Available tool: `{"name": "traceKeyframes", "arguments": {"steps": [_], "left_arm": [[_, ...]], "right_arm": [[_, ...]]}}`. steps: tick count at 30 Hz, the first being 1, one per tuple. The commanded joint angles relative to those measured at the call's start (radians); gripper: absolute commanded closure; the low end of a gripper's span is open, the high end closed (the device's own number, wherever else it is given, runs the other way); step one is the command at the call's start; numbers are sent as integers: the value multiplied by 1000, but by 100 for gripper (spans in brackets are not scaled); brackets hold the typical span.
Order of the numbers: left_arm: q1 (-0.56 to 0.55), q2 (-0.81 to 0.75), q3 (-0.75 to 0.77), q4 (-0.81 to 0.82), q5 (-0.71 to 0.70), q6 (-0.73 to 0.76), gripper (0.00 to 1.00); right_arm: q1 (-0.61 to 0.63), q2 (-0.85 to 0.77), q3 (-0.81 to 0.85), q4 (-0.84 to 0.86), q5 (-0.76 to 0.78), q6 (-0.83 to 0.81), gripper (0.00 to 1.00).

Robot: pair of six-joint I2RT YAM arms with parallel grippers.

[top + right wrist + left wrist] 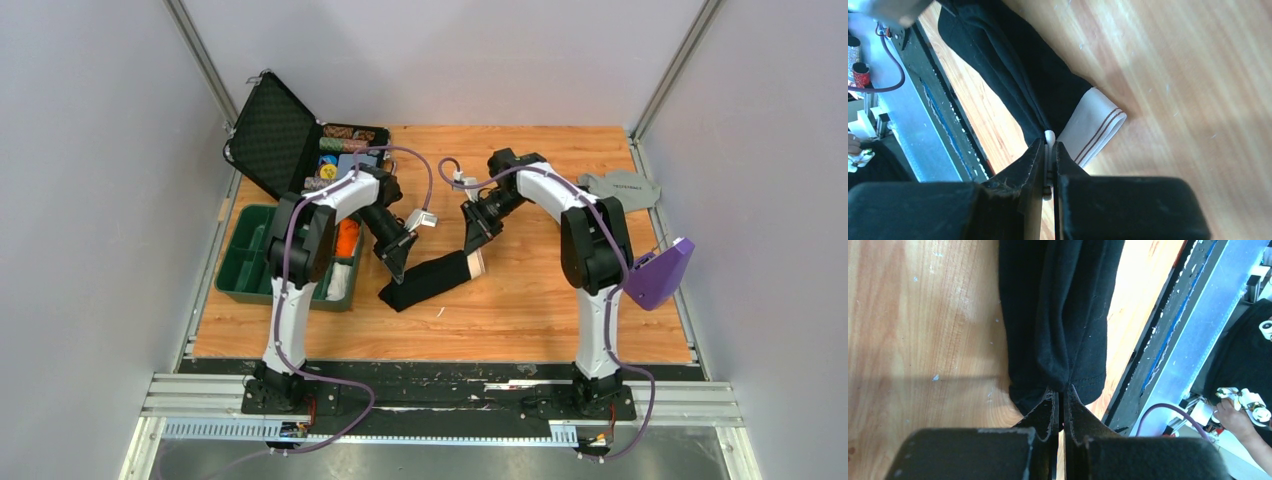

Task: Roll the underwear
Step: Fold the underwear at the center of the board.

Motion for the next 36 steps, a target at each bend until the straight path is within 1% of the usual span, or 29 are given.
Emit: {"name": "traceKeyframes", "arguments": {"steps": [1,6,9,12,16,18,21,27,30,32,36], "left_arm": [[4,-81,-13,-22,-14,-10,100],[4,-119,-74,-20,-13,-14,100],[4,-158,-106,-12,-3,-14,100],[2,-208,-100,-12,10,-5,100],[-12,-281,-104,-7,52,84,100],[-26,-305,-133,-12,69,136,100],[-53,-327,-176,-8,79,167,100],[-142,-384,-324,97,100,81,100],[-158,-424,-447,207,123,7,100],[-159,-449,-507,272,135,-35,100],[-160,-457,-529,299,122,-49,100]], "right_arm": [[7,69,104,-36,-54,-116,100],[18,152,203,-87,-52,-172,100],[16,124,177,-93,-42,-195,100],[10,35,67,-59,-37,-196,100],[-2,-139,-134,65,-55,-161,100],[-2,-227,-241,132,-64,-155,100],[10,-332,-374,233,-52,-150,100],[69,-489,-573,326,-3,-138,100],[105,-575,-674,345,-3,-121,100],[127,-610,-714,344,-11,-108,100],[146,-621,-730,327,-29,-89,100]]}}
